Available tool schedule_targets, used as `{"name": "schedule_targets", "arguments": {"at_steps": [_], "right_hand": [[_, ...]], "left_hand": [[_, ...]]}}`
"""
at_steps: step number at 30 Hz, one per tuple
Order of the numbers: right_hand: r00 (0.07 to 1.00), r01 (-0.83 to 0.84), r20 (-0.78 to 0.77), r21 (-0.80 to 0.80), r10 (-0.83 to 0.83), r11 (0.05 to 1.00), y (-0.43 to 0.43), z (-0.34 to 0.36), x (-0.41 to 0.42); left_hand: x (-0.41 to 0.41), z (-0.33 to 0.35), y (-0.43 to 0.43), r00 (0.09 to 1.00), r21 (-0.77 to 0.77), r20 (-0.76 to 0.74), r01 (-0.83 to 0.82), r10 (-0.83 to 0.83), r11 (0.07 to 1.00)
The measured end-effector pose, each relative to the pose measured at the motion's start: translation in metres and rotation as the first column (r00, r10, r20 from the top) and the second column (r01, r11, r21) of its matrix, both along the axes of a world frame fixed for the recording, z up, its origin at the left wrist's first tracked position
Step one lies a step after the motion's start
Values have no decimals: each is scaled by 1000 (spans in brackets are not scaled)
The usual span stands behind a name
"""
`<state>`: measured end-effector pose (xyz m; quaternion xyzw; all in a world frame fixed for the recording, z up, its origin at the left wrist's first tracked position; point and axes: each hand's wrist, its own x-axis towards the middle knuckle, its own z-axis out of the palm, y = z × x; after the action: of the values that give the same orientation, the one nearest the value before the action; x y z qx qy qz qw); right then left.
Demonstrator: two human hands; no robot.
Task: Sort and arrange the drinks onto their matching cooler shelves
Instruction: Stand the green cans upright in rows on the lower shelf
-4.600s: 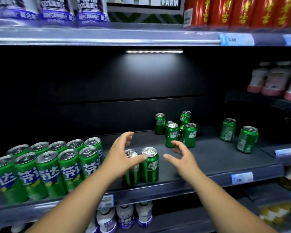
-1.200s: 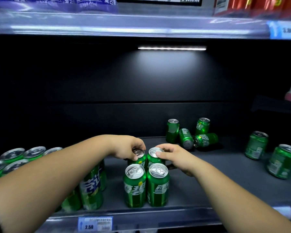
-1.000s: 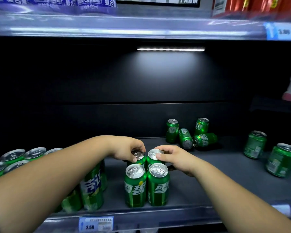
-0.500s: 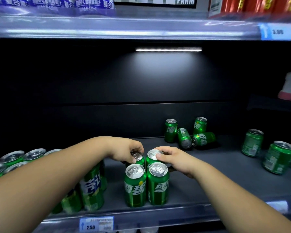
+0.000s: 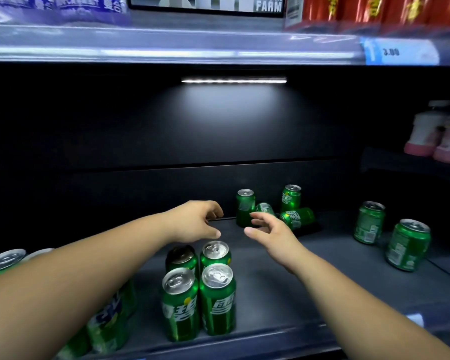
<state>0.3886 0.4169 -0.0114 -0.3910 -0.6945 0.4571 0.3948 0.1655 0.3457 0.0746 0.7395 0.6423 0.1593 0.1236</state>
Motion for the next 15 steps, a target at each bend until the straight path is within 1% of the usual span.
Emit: {"name": "schedule_targets", "arguments": {"at_steps": [4, 8, 10, 13, 15], "right_hand": [[987, 141, -79, 41, -138, 989, 32, 2, 23], [964, 260, -65, 56, -257, 964, 74, -1, 45], [956, 291, -56, 38, -289, 956, 95, -1, 56], [949, 311, 24, 70, -313, 948, 129, -5, 71], [945, 313, 69, 94, -320, 945, 149, -9, 79]], "left_hand": [[23, 4, 32, 993, 44, 103, -70, 65, 997], [43, 3, 71, 972, 75, 200, -143, 126, 987], [51, -1, 90, 971, 90, 195, -160, 140, 983], [58, -5, 116, 975, 87, 146, -180, 166, 980], [61, -8, 132, 971, 74, 149, -201, 188, 977]]}}
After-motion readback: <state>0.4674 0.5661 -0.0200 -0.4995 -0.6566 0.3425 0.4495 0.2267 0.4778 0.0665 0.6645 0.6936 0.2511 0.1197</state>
